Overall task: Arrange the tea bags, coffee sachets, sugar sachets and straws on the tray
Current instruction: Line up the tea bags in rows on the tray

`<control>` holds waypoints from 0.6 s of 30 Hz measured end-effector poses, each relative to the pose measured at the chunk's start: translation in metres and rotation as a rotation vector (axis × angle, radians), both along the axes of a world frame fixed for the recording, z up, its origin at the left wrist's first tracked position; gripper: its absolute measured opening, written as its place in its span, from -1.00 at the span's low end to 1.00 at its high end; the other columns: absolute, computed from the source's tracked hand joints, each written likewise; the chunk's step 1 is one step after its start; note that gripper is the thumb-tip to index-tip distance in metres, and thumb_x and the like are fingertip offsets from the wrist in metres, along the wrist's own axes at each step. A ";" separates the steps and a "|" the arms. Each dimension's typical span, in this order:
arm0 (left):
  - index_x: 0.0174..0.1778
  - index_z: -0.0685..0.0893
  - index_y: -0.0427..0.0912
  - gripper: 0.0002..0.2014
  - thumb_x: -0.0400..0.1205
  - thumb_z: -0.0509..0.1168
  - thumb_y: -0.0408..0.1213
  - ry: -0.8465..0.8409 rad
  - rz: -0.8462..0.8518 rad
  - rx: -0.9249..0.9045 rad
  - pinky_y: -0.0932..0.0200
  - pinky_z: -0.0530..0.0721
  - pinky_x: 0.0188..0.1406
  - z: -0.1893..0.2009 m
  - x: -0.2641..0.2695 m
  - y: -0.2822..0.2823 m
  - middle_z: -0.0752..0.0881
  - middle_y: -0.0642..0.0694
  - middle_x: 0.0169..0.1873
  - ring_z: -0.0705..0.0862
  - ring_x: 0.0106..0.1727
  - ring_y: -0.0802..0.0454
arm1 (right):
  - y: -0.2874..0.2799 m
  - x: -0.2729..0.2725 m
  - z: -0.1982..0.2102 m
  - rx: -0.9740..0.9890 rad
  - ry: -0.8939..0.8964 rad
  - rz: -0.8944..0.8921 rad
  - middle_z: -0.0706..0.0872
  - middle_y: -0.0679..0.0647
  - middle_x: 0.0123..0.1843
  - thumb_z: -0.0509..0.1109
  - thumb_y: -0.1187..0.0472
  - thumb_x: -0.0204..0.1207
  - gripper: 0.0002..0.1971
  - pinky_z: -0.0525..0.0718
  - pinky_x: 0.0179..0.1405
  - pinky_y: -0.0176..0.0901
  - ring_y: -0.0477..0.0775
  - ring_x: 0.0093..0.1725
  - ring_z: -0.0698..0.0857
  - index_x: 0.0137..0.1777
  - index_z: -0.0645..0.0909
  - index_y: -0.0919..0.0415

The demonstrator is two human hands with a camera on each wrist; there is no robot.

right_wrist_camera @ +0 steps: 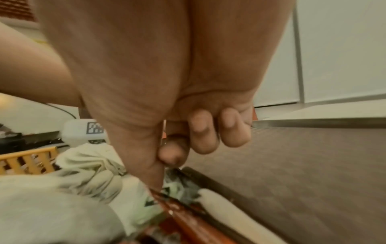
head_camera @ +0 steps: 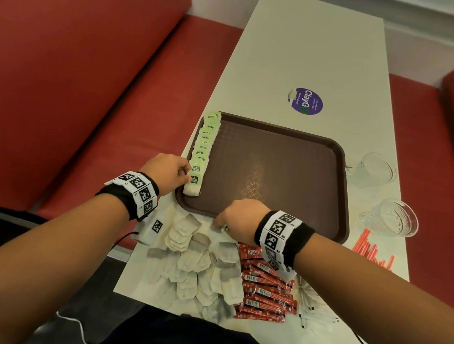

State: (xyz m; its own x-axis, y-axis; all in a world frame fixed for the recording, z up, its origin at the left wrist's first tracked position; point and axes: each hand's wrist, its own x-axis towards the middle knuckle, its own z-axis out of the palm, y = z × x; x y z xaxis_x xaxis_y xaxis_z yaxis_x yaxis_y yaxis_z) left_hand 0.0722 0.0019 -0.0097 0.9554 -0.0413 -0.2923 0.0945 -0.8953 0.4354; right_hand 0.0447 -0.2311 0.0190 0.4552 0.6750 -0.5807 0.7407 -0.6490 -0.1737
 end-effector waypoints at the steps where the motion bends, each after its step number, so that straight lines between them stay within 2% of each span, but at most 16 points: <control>1: -0.05 0.72 0.03 -0.91 0.58 0.46 -0.11 -0.005 0.013 0.010 0.10 0.67 -0.08 0.000 0.000 -0.001 0.74 0.12 -0.27 0.70 -0.16 0.07 | 0.002 0.001 0.001 -0.015 -0.026 0.038 0.74 0.09 0.22 0.23 0.36 0.63 -0.50 0.60 -0.14 -0.07 0.23 0.04 0.72 0.46 0.59 -0.12; 3: 0.00 0.66 0.04 -0.84 0.57 0.47 -0.10 -0.032 0.036 0.027 0.12 0.63 -0.17 0.003 0.000 -0.005 0.72 0.11 -0.25 0.67 -0.21 0.11 | 0.007 0.001 0.003 -0.050 -0.072 0.104 0.73 0.14 0.17 0.22 0.41 0.61 -0.47 0.59 -0.22 -0.05 0.25 -0.02 0.71 0.49 0.53 -0.07; 7: 0.00 0.55 0.09 -0.62 0.41 0.60 -0.05 0.025 -0.056 -0.006 0.12 0.58 -0.24 0.007 -0.003 -0.014 0.68 0.11 -0.21 0.64 -0.23 0.14 | 0.015 0.003 0.005 -0.098 -0.069 0.154 0.68 0.16 0.20 0.24 0.42 0.63 -0.37 0.54 -0.20 -0.04 0.29 0.08 0.72 0.62 0.38 -0.12; 9: -0.03 0.56 0.10 -0.62 0.39 0.62 -0.06 0.077 -0.111 0.049 0.11 0.57 -0.19 0.007 -0.004 -0.017 0.64 0.13 -0.17 0.64 -0.16 0.09 | 0.018 0.004 0.004 -0.109 -0.078 0.175 0.68 0.14 0.17 0.27 0.41 0.61 -0.44 0.53 -0.22 -0.06 0.29 0.05 0.72 0.54 0.48 -0.08; 12: -0.04 0.59 0.11 -0.70 0.45 0.57 -0.06 0.073 -0.123 0.087 0.10 0.59 -0.12 0.007 -0.003 -0.017 0.63 0.13 -0.16 0.65 -0.09 0.04 | 0.022 0.005 0.001 -0.115 -0.071 0.173 0.69 0.10 0.09 0.31 0.37 0.59 -0.64 0.52 -0.24 -0.08 0.25 -0.07 0.68 0.30 0.62 0.01; 15: 0.01 0.63 0.09 -0.74 0.50 0.53 -0.01 0.034 -0.116 0.055 0.06 0.65 -0.04 0.013 -0.008 -0.017 0.66 0.14 -0.16 0.65 -0.08 0.07 | 0.022 0.005 0.000 -0.114 -0.065 0.169 0.70 0.14 0.08 0.34 0.33 0.58 -0.77 0.53 -0.20 -0.09 0.29 -0.04 0.70 0.18 0.66 0.09; 18: 0.00 0.67 0.10 -0.81 0.55 0.47 0.00 0.008 -0.138 0.002 0.08 0.65 -0.05 0.022 -0.019 -0.016 0.72 0.16 -0.19 0.66 -0.11 0.14 | 0.018 0.004 -0.004 -0.052 -0.080 0.158 0.69 0.14 0.08 0.36 0.29 0.59 -0.85 0.56 -0.20 -0.07 0.26 -0.05 0.70 0.11 0.65 0.13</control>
State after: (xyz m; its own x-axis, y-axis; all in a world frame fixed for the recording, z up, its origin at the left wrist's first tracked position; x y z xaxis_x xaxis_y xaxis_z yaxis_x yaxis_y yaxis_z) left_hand 0.0534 -0.0143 0.0126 0.9383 -0.1715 -0.3003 -0.0258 -0.9007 0.4336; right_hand 0.0484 -0.2135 0.0147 0.3919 0.7118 -0.5829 0.8442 -0.5301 -0.0797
